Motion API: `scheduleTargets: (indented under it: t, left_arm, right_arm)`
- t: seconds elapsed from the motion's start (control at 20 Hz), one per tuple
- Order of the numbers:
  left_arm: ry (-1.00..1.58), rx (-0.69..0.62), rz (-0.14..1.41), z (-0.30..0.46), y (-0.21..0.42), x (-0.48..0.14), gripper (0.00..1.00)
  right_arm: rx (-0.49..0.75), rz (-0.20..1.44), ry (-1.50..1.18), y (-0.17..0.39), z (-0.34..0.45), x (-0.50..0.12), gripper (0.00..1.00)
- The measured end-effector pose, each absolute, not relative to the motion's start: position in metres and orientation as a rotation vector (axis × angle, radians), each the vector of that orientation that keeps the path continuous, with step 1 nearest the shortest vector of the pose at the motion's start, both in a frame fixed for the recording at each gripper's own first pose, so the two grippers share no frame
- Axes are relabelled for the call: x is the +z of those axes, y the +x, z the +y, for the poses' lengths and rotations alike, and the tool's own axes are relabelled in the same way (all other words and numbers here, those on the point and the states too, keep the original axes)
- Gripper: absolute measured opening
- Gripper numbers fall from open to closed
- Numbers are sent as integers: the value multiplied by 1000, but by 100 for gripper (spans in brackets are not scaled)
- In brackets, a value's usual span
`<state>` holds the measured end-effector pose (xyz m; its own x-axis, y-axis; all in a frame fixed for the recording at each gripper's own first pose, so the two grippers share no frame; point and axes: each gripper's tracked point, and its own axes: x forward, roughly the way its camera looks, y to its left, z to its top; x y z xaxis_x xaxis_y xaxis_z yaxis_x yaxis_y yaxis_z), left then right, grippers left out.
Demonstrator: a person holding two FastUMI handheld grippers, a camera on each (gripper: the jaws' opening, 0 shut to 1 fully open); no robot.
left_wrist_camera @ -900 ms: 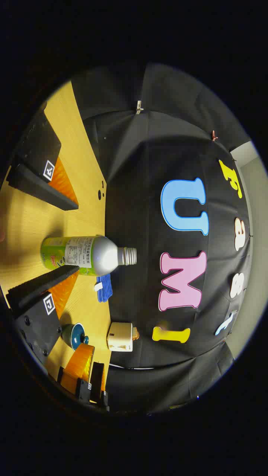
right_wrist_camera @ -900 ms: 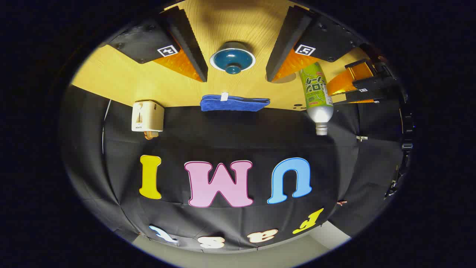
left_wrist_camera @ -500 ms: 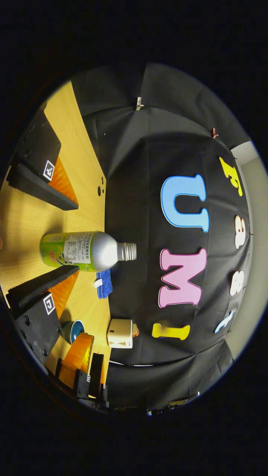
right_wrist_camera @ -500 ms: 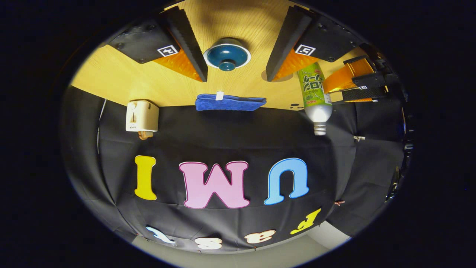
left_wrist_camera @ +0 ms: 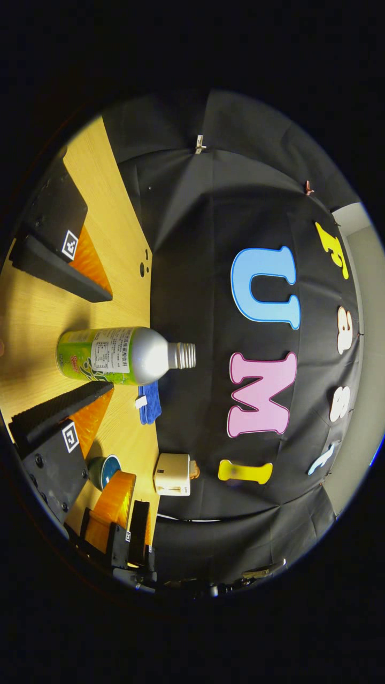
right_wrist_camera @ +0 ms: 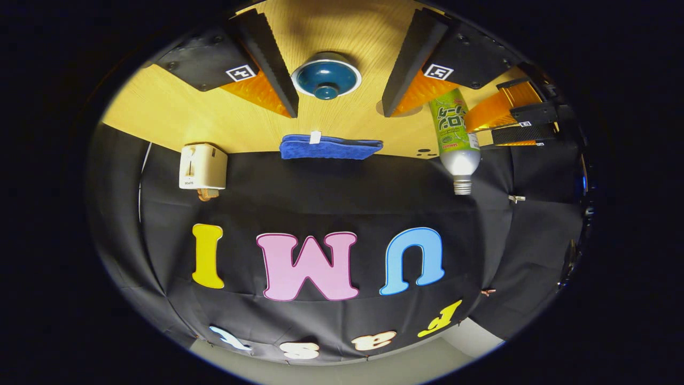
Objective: Open the teacup lid with one hand, grasp the water bottle and pour water into the teacup with the other hand; after pouring, place the water bottle on the coaster and then close the teacup lid.
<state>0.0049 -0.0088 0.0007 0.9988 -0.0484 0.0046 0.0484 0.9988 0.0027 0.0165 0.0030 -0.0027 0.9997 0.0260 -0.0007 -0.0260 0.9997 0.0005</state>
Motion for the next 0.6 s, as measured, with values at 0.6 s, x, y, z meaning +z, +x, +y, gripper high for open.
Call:
scheduleTargets:
  t: [0.6]
  left_arm:
    - [1,-50,-4,-9,6,0,94]
  right_arm:
    - [-17,75,-12,39,-14,-15,96]
